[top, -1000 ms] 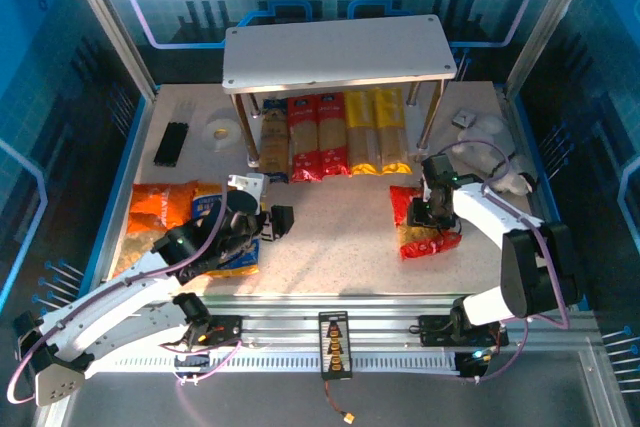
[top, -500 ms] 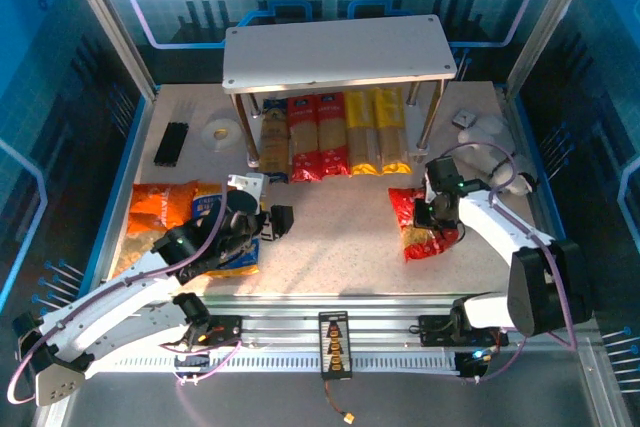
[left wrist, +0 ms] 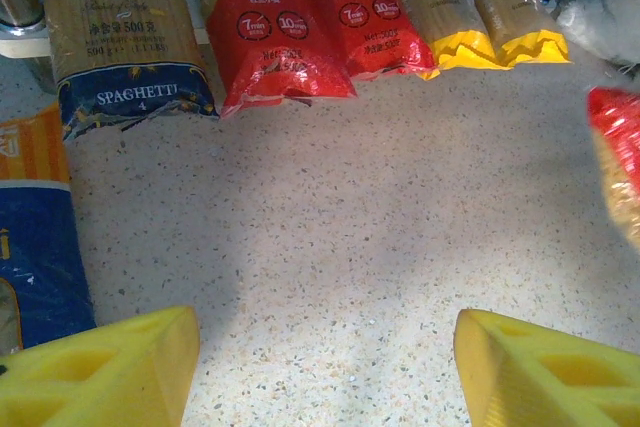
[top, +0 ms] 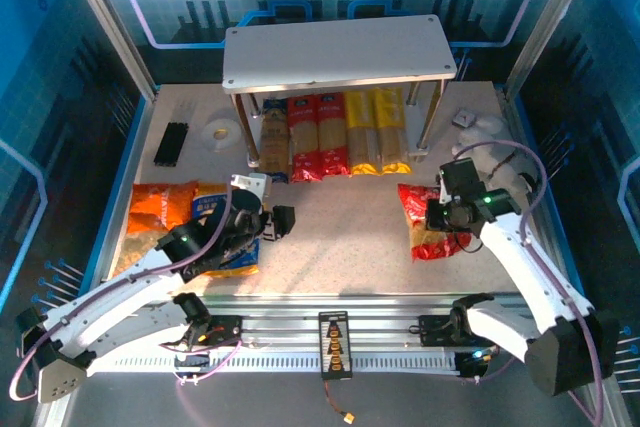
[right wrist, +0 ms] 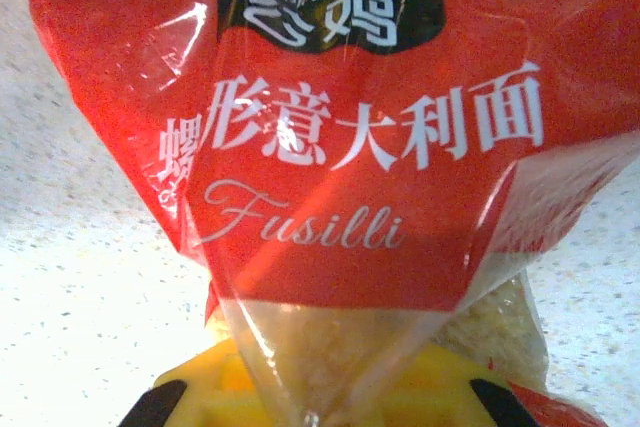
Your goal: Place and organize the pasta boxes and bags onto the shelf
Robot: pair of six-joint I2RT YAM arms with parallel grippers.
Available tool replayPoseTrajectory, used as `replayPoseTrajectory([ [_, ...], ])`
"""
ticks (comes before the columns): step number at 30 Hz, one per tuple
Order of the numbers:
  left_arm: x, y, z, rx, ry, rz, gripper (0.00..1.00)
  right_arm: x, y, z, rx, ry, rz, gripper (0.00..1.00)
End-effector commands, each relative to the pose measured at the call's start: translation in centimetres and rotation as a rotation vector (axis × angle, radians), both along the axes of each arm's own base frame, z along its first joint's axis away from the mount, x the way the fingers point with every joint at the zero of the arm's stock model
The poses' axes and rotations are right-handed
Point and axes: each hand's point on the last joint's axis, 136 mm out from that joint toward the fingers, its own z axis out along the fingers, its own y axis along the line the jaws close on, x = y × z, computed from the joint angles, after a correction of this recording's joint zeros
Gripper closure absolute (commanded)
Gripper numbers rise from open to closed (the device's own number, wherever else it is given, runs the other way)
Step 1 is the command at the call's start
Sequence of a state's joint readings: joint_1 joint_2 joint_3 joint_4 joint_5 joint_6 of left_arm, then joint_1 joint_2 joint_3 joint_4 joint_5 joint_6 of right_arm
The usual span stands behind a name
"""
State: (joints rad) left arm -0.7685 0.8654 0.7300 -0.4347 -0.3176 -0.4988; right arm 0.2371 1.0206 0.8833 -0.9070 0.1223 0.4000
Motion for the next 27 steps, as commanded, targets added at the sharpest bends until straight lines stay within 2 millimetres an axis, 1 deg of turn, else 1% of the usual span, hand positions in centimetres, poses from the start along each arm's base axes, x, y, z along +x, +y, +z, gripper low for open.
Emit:
replayPoseTrajectory([
  [1,0.3,-0.2,-0.1,-0.011,-0.003,0.002,0.31,0.6,-0.3,5.5,-0.005,-0.159,-0.012,1.0],
  [4,0.4,-0.3,0.0,-0.01,-0.004,-0.002,0.31,0.5,-0.1,9.3,0.016,-0.253,-0.003,1.0],
  [10,0.8,-0.9,0.1,-0.005,0.003,-0.01,0.31,1.3,1.1,20.4,0.072,-0.505,0.055,1.0],
  [12,1.0,-1.1,0.2,-0.009,0.003,-0.014,0.31,2.0,1.6,24.2,0.09,-0.585,0.077,1.0],
  [15,1.1,-1.4,0.4,-0.012,0.003,-0.018,0.31,3.5,2.2,28.8,0.1,-0.678,0.091,1.0],
  [18,1.2,-1.5,0.7,-0.011,0.0,-0.024,0.31,5.5,2.7,32.6,0.101,-0.77,0.099,1.0],
  [21,1.2,-1.4,1.0,-0.006,-0.005,-0.023,0.31,7.9,3.3,35.6,0.094,-0.833,0.106,1.0],
  [24,1.2,-1.3,1.2,0.005,-0.01,-0.02,0.31,10.4,4.1,38.3,0.095,-0.89,0.109,1.0],
  [27,1.3,-1.1,1.4,0.01,-0.015,-0.016,0.31,12.9,4.3,40.3,0.075,-0.949,0.085,1.0],
])
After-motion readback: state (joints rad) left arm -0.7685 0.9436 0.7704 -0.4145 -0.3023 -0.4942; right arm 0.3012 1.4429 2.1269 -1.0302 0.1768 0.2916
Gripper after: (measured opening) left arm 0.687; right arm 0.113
